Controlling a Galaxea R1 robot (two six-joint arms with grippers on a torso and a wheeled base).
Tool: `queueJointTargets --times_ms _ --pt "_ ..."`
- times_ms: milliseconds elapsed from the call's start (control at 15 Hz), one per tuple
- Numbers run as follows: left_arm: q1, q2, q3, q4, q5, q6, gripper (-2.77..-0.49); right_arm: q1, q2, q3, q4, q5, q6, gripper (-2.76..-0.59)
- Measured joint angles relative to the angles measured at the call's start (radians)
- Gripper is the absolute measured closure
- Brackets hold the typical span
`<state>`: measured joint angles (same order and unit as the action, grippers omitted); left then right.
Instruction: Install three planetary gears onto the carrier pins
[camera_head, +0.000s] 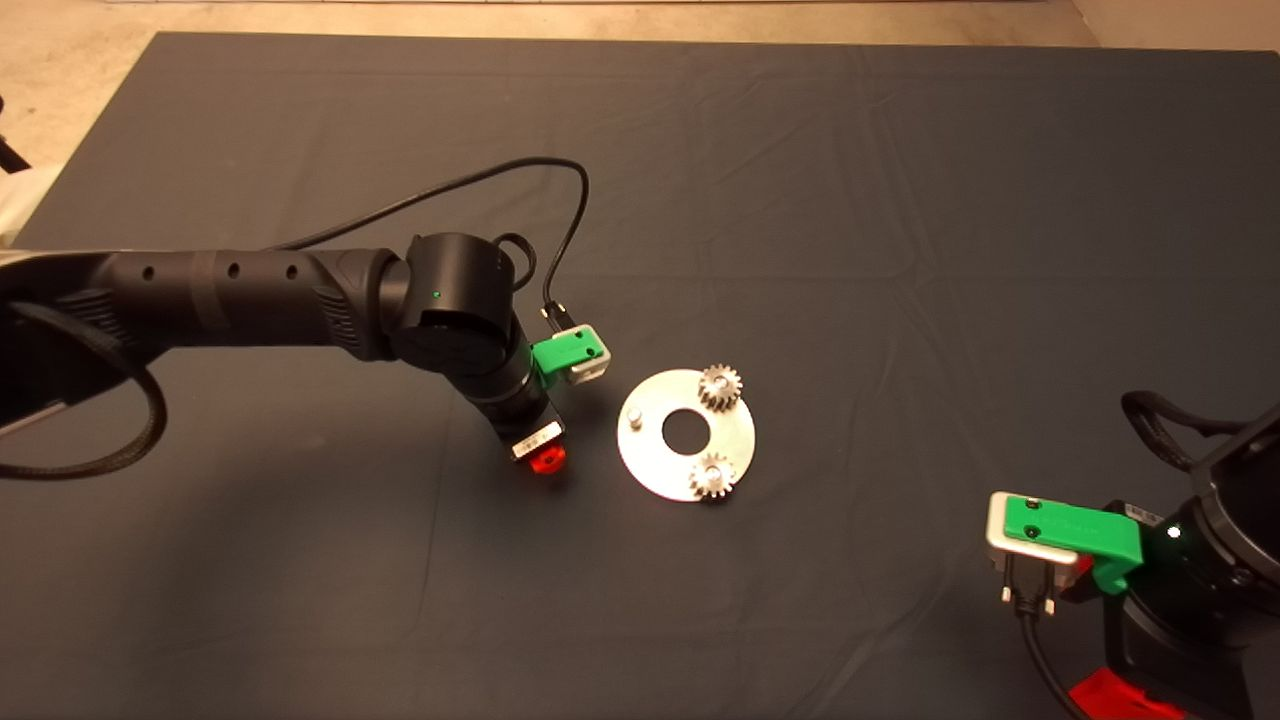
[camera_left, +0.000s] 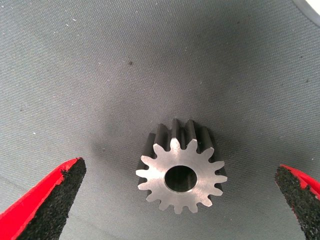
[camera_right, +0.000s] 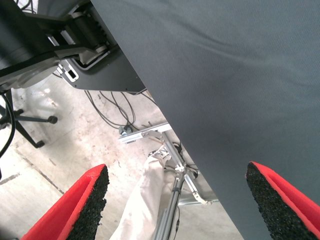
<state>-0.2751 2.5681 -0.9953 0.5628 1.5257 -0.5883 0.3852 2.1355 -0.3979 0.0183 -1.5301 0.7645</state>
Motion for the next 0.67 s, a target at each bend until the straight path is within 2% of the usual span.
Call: queueJointTargets --times_ms 333,467,667 --pt "0.007 -0.002 0.0 0.002 0.0 0.001 -2.77 0.0 -0.003 0.0 0.0 0.0 0.0 -2.03" --pt "0.007 -0.003 0.0 0.003 0.0 0.001 -2.66 0.0 -0.003 0.0 0.0 0.0 0.0 -2.03" --pt "0.015 -0.003 0.0 0.003 0.0 0.001 -2.66 0.001 -0.009 0.001 0.0 -0.001 0.0 -2.03"
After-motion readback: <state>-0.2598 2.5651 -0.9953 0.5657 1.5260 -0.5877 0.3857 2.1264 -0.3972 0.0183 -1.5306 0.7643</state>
